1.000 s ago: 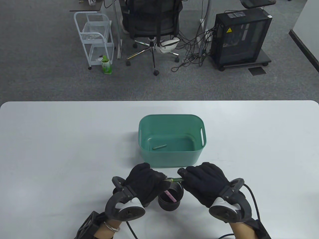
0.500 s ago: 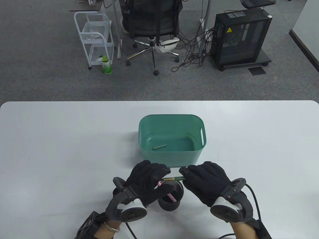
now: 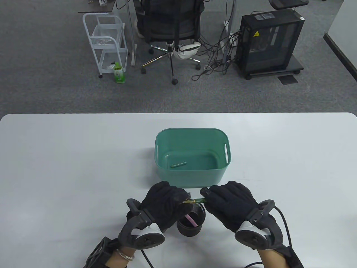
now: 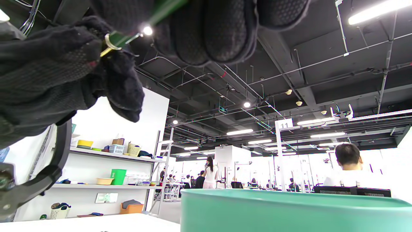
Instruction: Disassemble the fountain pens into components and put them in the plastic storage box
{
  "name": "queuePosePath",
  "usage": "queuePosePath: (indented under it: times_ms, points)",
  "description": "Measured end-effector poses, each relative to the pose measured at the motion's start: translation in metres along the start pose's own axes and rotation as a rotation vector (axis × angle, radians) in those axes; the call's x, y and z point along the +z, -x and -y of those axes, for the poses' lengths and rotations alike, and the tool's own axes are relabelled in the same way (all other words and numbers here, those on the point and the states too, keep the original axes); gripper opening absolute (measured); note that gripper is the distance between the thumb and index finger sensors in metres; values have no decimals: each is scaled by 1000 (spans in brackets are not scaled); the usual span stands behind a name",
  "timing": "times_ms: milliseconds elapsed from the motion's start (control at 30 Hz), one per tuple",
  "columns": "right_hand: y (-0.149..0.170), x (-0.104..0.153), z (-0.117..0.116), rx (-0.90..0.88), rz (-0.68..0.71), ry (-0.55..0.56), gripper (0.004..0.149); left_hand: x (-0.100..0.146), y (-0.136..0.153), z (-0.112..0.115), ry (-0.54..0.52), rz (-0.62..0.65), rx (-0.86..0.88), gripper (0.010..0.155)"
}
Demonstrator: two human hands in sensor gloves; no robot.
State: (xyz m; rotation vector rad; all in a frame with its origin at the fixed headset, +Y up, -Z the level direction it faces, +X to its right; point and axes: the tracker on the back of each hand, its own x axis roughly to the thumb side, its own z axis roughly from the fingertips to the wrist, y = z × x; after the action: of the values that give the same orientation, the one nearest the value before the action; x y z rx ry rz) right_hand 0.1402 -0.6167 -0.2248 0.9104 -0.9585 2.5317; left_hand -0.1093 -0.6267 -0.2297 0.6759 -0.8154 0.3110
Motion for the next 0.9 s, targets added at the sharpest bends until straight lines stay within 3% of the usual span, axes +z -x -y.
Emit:
queuePosePath:
  times_ms: [400,900]
  points:
    - [-1,0,0,-5,4,0,43,0,1,0,-20,-5,10,48]
    - [-3,-1,-1,-4,10,-7,43,1,4,0,-10,-22,20,65]
